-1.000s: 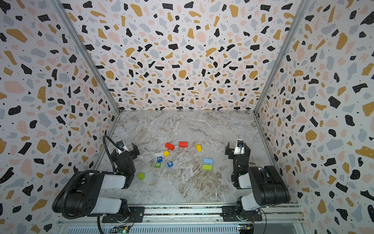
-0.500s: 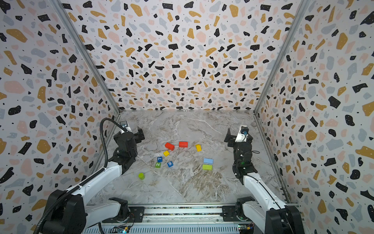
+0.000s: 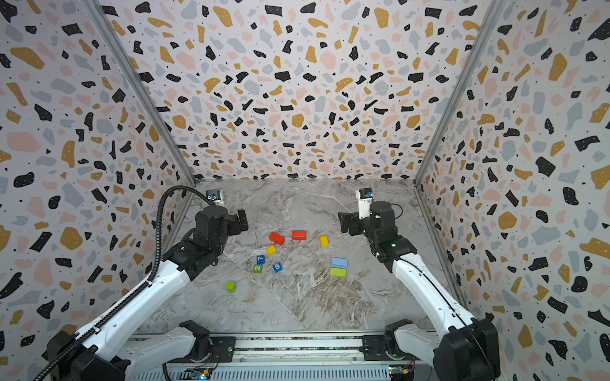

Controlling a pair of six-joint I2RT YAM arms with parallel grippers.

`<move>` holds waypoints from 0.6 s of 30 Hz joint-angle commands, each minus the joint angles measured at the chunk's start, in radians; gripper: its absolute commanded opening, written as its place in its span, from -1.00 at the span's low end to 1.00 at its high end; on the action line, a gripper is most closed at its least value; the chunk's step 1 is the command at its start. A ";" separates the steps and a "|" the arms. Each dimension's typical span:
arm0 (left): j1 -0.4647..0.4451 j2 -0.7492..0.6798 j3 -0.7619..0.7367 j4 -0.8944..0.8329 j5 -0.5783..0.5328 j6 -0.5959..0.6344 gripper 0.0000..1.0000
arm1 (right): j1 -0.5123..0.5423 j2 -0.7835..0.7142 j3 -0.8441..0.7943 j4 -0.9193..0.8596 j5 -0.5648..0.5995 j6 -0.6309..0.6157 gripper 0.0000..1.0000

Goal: Build the wood block tower
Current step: 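Reach the right gripper to a red block while the left arm advances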

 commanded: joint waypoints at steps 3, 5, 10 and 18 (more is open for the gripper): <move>-0.003 -0.004 -0.025 -0.013 -0.063 -0.212 1.00 | 0.117 0.154 0.121 -0.111 -0.040 -0.112 0.70; -0.003 -0.003 -0.032 -0.006 -0.080 -0.284 1.00 | 0.135 0.225 0.176 -0.133 -0.060 -0.145 0.68; -0.003 -0.026 -0.102 0.074 0.041 -0.263 1.00 | 0.158 0.411 0.321 -0.236 -0.150 -0.268 0.55; -0.003 -0.066 -0.244 0.147 0.090 -0.332 1.00 | 0.160 0.585 0.437 -0.244 -0.121 -0.358 0.38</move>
